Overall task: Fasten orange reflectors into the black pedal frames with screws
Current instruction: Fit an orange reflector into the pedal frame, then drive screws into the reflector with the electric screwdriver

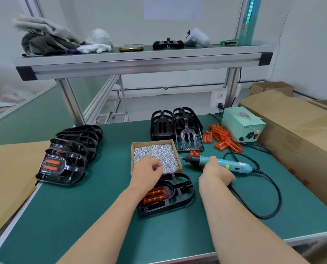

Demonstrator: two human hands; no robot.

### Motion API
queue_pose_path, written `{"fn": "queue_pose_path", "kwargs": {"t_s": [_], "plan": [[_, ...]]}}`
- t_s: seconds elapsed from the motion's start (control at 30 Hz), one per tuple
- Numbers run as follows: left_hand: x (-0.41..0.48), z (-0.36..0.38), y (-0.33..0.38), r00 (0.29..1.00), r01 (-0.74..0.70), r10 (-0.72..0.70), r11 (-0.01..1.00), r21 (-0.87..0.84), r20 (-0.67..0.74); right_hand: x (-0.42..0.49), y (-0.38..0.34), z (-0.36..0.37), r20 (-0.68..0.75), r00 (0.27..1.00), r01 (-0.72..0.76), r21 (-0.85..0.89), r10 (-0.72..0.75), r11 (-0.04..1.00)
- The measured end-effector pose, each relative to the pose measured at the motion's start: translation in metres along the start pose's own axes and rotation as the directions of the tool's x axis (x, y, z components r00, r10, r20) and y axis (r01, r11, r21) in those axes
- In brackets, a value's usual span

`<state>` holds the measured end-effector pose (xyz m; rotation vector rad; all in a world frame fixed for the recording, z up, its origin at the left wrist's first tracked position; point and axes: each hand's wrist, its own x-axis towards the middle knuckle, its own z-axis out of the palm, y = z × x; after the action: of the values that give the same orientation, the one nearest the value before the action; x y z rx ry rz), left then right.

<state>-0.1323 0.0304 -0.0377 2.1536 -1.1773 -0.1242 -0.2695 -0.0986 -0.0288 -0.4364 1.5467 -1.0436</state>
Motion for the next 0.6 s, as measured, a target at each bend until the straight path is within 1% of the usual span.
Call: {"fn": "queue_pose_path", "kwargs": {"t_s": [0.1, 0.17, 0.23, 0.33, 0.43, 0.53, 0.6], "plan": [[-0.002, -0.004, 0.003, 0.996, 0.083, -0.088, 0.981, -0.176, -0.022, -0.005, 0.000, 0.000, 0.047, 0.998, -0.032, 0.078, 0.029, 0.996], [-0.002, -0.010, 0.005, 0.987, 0.144, -0.159, 0.933, -0.331, -0.021, -0.004, -0.001, -0.002, 0.136, 0.991, -0.038, 0.158, 0.017, 0.987], [-0.004, -0.016, 0.007, 0.976, 0.198, -0.217, 0.858, -0.474, 0.014, -0.003, -0.004, -0.007, 0.220, 0.975, -0.048, 0.222, -0.002, 0.974], [-0.011, -0.023, 0.009, 0.961, 0.260, -0.255, 0.715, -0.650, 0.103, -0.004, -0.011, -0.015, 0.310, 0.950, -0.045, 0.289, -0.049, 0.956], [-0.020, -0.027, 0.010, 0.945, 0.312, -0.263, 0.556, -0.771, 0.193, -0.012, -0.016, -0.024, 0.387, 0.907, 0.003, 0.386, -0.164, 0.923], [-0.030, -0.030, 0.010, 0.930, 0.352, -0.238, 0.365, -0.862, 0.279, -0.026, -0.022, -0.031, 0.488, 0.819, 0.046, 0.469, -0.302, 0.882], [-0.035, -0.030, 0.011, 0.921, 0.372, -0.225, 0.263, -0.890, 0.319, -0.033, -0.025, -0.035, 0.554, 0.753, 0.048, 0.492, -0.355, 0.869]]}}
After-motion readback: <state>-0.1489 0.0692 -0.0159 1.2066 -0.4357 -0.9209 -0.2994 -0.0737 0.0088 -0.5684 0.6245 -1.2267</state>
